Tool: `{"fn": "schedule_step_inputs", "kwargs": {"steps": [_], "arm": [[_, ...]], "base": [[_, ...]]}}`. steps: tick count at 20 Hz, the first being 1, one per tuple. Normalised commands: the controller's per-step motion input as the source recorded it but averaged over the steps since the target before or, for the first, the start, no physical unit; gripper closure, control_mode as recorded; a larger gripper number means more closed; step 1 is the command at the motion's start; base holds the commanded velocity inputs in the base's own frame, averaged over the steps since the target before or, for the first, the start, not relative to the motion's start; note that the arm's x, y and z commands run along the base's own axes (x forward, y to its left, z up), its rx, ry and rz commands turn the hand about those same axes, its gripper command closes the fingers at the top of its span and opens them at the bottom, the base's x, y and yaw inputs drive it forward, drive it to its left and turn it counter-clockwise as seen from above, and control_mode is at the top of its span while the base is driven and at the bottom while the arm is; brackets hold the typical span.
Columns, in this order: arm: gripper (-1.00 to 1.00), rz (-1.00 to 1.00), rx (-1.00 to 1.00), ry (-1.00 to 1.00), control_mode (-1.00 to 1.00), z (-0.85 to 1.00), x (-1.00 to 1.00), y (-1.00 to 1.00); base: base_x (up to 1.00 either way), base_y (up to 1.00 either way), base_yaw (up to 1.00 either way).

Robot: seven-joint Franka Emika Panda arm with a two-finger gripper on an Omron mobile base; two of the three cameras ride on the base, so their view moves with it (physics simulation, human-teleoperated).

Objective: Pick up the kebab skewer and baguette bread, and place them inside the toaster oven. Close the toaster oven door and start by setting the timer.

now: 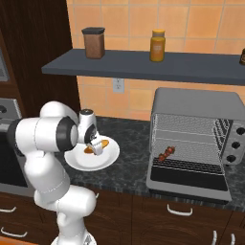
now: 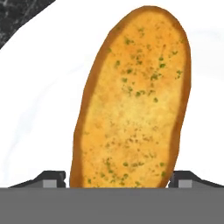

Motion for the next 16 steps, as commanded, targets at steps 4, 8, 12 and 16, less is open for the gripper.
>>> {"fn": "schedule_step_inputs", "kwargs": {"steps": [4,8,12,16], "arm": [[1.0,0.0,0.0,0.03,-1.0,-0.29,-0.27,-0.1],[1.0,0.0,0.02,0.0,-1.0,0.33,-0.55,-0.27],[1.0,0.02,0.03,0.01,-1.0,1.0,-0.79,-0.6],[1.0,0.1,-0.02,0.0,-1.0,0.98,-0.86,-0.87]], "base": [[0.0,0.0,0.0],[0.0,0.0,0.0],[0.0,0.0,0.0],[0.0,0.0,0.0]]}}
